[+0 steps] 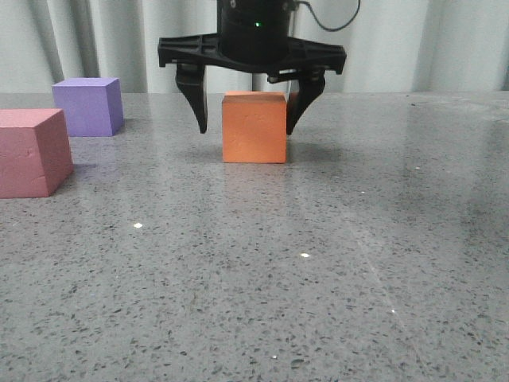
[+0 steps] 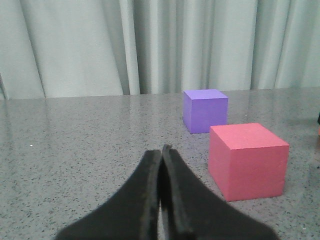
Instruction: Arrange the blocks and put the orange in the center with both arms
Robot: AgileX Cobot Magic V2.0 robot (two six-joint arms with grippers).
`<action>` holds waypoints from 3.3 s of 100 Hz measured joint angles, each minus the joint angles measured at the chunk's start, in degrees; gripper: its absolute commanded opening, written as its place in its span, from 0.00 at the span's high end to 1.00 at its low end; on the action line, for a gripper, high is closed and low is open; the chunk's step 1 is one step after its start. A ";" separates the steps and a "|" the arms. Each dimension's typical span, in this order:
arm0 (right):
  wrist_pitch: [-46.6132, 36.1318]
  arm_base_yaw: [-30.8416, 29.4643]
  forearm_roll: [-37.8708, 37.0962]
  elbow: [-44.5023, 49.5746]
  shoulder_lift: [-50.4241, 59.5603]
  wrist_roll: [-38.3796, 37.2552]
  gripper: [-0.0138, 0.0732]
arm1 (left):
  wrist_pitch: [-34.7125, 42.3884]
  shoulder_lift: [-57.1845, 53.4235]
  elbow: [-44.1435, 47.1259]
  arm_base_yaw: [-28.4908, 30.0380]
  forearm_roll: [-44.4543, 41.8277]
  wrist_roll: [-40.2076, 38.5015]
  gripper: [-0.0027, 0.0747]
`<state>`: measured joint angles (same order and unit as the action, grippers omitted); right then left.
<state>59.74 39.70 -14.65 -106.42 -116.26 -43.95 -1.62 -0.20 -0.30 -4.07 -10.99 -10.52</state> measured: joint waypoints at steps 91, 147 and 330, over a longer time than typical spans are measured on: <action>11.57 -2.26 -5.97 -5.31 15.63 15.55 0.09 | 0.00 0.00 0.00 0.00 0.00 0.00 0.99; 4.10 -18.99 -2.50 28.49 39.41 19.92 0.09 | 0.00 0.00 0.00 0.00 0.00 0.00 0.99; 12.39 -23.14 8.24 68.70 93.86 27.43 0.09 | 0.00 0.00 0.00 0.00 0.00 0.00 0.99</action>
<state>72.12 16.56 -6.41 -37.72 -22.40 -16.52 -1.62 -0.20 -0.30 -4.07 -10.99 -10.52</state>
